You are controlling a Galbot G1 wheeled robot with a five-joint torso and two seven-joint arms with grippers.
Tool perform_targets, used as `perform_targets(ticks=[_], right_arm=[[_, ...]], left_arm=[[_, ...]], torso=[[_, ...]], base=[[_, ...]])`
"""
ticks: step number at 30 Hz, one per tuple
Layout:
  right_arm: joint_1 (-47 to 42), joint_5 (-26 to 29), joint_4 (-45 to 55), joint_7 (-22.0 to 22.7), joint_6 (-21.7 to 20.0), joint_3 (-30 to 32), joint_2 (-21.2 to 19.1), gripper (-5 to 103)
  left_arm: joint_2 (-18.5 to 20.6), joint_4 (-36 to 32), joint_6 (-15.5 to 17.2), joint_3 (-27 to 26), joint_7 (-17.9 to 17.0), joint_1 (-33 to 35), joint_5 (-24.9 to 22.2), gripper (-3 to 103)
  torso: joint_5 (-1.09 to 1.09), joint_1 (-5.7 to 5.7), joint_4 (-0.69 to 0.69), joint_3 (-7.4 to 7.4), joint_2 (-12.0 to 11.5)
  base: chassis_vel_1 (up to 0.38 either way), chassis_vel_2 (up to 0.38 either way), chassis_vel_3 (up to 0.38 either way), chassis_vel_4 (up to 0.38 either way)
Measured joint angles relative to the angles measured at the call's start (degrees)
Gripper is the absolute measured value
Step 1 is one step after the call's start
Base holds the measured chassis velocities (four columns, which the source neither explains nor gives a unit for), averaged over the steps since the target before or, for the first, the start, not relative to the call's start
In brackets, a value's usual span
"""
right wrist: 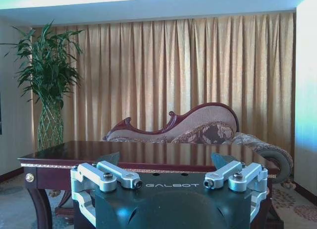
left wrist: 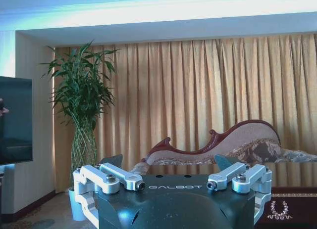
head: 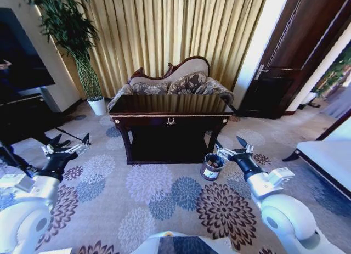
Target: Move to the front of the table and place the trash on the table into the trash bin.
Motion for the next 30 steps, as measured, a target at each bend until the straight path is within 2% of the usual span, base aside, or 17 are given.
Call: perform_targets(ticks=[18, 30], right_arm=[[-0.2, 0.1, -0.1, 0.1, 0.0, 0.2, 0.3, 100], [-0.3, 0.2, -0.1, 0.1, 1.0, 0.1, 0.4, 100]], left_arm=[[-0.4, -0.5, -0.3, 0.0, 0.2, 0.4, 0.0, 100], [-0.7, -1.0, -0.5, 0.0, 0.4, 0.7, 0.1, 100]], torso=[[-0.01, 0.0, 0.0, 0.0, 0.0], [-0.02, 0.02, 0.0, 0.01, 0.0]], base=[[0.188, -0.115, -0.189, 0.118], [0.066, -0.067, -0.062, 0.073]])
